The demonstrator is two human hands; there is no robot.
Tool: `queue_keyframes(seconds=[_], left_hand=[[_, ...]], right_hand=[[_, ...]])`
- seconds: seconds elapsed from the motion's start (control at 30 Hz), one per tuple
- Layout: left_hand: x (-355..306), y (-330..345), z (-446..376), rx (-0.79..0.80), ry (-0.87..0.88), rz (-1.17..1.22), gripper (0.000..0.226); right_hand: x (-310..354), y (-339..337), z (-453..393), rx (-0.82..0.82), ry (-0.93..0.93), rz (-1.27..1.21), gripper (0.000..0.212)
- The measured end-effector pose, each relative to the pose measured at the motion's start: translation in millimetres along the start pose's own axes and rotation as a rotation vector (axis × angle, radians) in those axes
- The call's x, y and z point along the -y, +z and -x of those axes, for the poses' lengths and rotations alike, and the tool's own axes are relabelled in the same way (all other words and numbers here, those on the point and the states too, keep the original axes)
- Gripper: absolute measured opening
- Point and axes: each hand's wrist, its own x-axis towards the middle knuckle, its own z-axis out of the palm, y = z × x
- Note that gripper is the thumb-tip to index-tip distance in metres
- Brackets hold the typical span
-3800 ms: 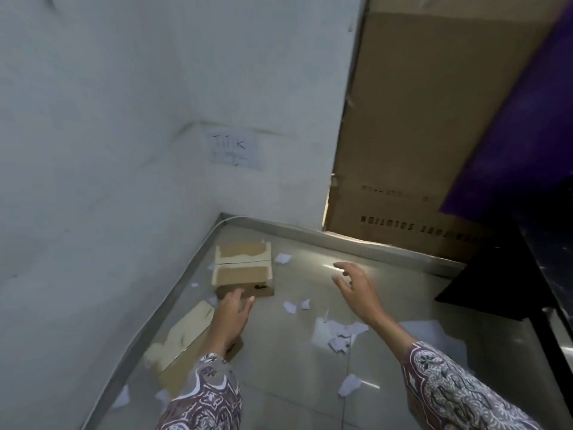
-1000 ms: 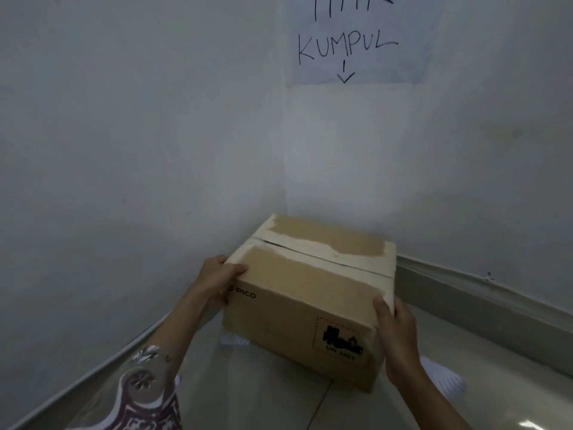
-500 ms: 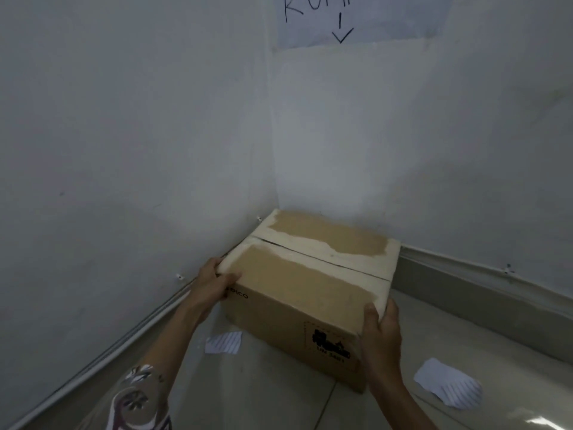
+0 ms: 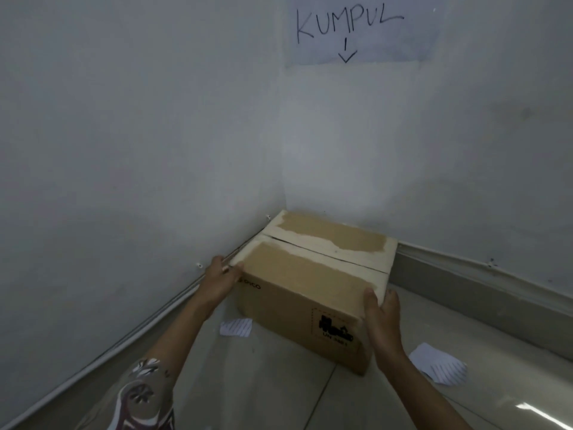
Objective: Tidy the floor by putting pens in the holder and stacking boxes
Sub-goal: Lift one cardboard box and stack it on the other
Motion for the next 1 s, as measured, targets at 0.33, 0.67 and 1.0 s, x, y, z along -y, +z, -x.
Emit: queue_keyframes(seconds=[0.33, 0.67, 1.0], left_hand=[[-14.3, -75.4, 90.2, -0.112, 0.014, 0.037, 0.044], [37.3, -170.8, 232.6, -0.400, -0.057, 0.151, 0.018], [113.5, -217.9, 360.9, -0.707, -0.213, 0.145, 0.014]], right_hand=[[57.6, 14.1, 98.5, 0.174, -0.266, 0.112, 0.056], [57.9, 38.9, 239.0, 0.654, -0.189, 0.087, 0.050], [28.9, 32.8, 325.4, 1.011, -0.082, 0.217, 0.058]])
